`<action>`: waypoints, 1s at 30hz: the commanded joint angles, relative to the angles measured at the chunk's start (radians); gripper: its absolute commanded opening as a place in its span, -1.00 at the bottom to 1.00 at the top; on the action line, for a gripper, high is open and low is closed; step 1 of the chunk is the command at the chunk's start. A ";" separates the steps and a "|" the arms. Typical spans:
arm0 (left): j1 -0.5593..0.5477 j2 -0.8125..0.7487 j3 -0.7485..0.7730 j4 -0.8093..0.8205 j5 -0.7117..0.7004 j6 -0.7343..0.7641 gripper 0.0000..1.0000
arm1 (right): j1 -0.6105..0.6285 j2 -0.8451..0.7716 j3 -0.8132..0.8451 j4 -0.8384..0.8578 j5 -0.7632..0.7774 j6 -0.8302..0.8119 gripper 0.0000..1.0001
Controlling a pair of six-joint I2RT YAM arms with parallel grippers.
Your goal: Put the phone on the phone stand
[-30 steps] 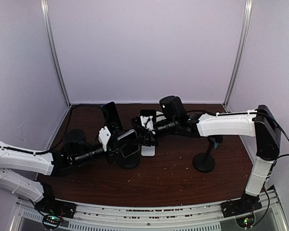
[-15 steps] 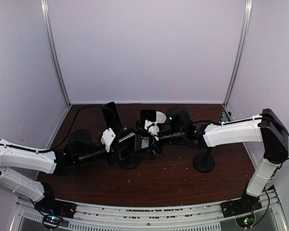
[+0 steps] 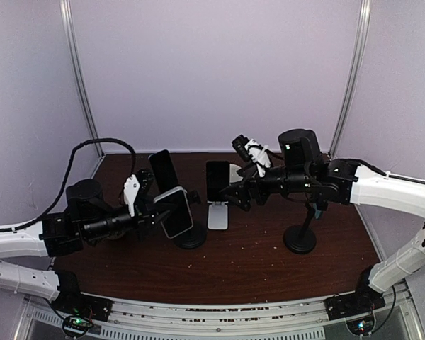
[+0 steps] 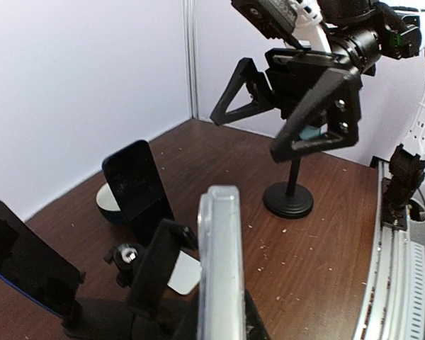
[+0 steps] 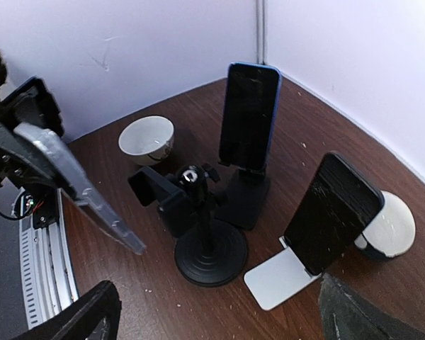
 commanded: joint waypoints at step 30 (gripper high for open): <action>-0.132 0.137 -0.289 0.157 -0.260 -0.640 -0.96 | -0.005 -0.008 -0.125 -0.419 0.262 0.384 1.00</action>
